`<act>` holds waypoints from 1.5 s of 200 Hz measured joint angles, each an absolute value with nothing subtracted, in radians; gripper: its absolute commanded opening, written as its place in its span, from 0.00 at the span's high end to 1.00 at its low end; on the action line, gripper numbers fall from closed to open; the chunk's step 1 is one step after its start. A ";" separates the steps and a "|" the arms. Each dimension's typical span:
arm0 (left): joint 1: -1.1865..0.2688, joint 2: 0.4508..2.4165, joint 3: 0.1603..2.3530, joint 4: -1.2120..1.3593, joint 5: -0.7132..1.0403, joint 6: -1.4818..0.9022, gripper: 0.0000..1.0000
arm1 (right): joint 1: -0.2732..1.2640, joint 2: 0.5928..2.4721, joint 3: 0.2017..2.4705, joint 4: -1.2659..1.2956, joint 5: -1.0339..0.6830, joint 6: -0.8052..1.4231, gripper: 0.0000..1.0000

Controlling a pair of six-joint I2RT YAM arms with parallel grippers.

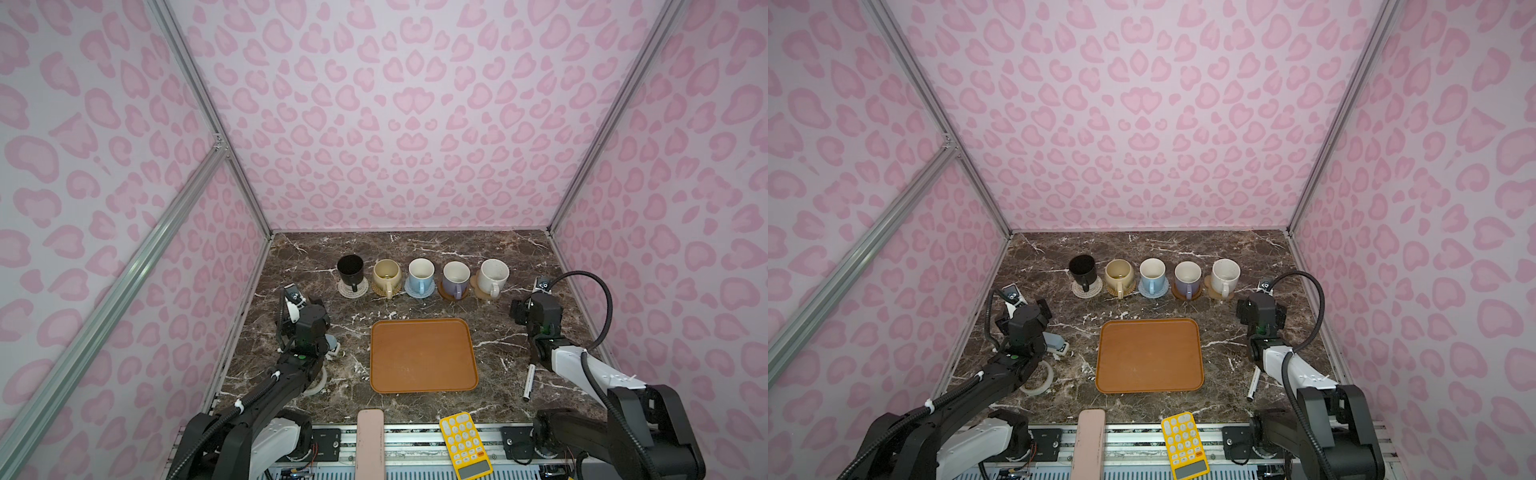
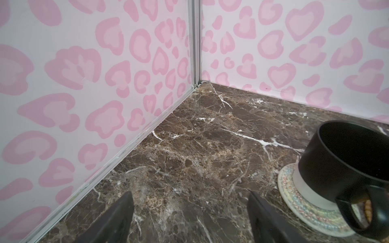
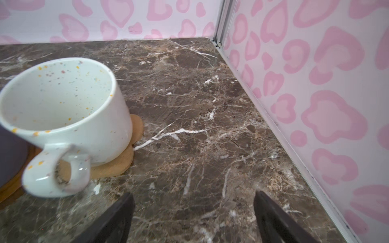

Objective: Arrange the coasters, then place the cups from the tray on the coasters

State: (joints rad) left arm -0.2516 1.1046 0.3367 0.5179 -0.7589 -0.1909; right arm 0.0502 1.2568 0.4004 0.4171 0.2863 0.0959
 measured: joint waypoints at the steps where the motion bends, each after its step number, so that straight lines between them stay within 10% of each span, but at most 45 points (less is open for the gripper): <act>1: -0.249 1.106 0.336 0.521 -0.757 -0.189 0.14 | 0.050 1.259 0.400 0.421 0.286 0.096 0.10; 89: -0.066 1.381 0.282 0.888 -0.490 -0.126 0.14 | 0.041 1.539 0.304 0.926 0.226 0.041 0.07; 300: 0.006 1.476 0.343 0.926 -0.115 -0.062 0.03 | 0.020 1.536 0.352 0.933 0.113 0.023 0.02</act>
State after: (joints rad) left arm 0.0063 1.4757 0.3428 0.9257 -0.1146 -0.0620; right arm 0.0204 1.5364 0.3515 0.9329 0.1131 0.0231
